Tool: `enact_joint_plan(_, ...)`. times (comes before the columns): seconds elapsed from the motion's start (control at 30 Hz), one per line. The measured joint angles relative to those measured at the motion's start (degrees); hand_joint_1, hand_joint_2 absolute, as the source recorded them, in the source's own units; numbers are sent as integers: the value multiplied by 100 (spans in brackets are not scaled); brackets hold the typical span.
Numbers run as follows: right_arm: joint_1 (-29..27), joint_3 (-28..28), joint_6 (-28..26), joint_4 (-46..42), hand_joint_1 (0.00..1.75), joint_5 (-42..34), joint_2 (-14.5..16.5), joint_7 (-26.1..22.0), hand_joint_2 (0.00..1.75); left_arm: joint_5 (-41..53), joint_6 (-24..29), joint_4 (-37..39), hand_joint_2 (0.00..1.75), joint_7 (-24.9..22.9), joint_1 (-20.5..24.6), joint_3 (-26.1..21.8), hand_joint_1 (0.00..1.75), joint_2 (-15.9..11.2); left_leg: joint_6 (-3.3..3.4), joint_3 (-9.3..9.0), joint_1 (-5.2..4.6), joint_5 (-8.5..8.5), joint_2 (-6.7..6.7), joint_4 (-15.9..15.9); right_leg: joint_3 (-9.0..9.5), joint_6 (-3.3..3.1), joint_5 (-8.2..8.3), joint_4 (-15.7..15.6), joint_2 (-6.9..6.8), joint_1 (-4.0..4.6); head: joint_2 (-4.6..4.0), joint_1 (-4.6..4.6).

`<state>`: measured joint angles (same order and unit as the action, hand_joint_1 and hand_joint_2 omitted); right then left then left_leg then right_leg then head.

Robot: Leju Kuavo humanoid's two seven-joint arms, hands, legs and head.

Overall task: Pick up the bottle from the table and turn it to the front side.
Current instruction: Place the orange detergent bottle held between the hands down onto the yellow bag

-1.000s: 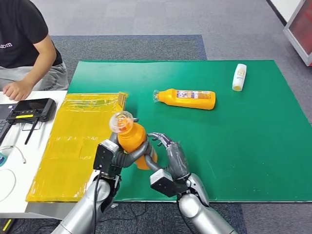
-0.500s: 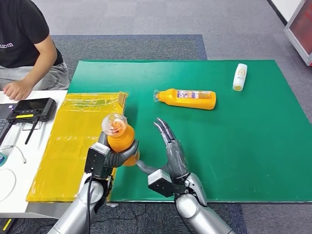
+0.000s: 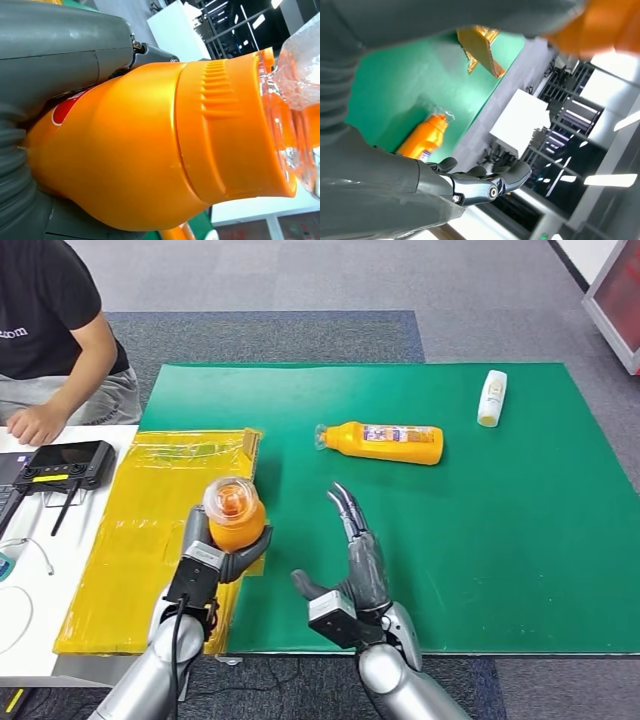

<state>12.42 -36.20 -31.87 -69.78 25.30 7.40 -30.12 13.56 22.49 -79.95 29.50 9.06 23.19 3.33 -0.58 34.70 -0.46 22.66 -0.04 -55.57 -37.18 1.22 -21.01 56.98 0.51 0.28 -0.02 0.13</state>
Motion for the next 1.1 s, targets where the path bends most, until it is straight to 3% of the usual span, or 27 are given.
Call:
enact_joint_plan(0.53,-288,285,133,-46,0,-278,183,-120,0,2052,256,-185,175,-442,-448,-127,175,-545,-1,1,0,0,0,0,-2,-1,-2,0,0,0,0,0)
enact_joint_plan(0.73,-339,294,196,-46,0,-159,210,-176,0,3484,944,52,175,-752,-474,-275,175,-719,-2,1,0,1,1,0,-3,-1,-3,0,1,1,0,0)
enact_joint_plan(0.93,-356,290,223,-62,0,-97,231,-241,0,3967,1590,610,175,-853,-359,-495,175,-730,-2,1,0,0,1,0,-4,-1,-3,0,1,1,0,0)
enact_joint_plan(1.1,-359,286,222,-62,0,-99,248,-253,0,4001,1680,931,175,-913,-229,-604,175,-679,-1,1,0,0,1,0,-4,-1,-2,0,0,1,0,0)
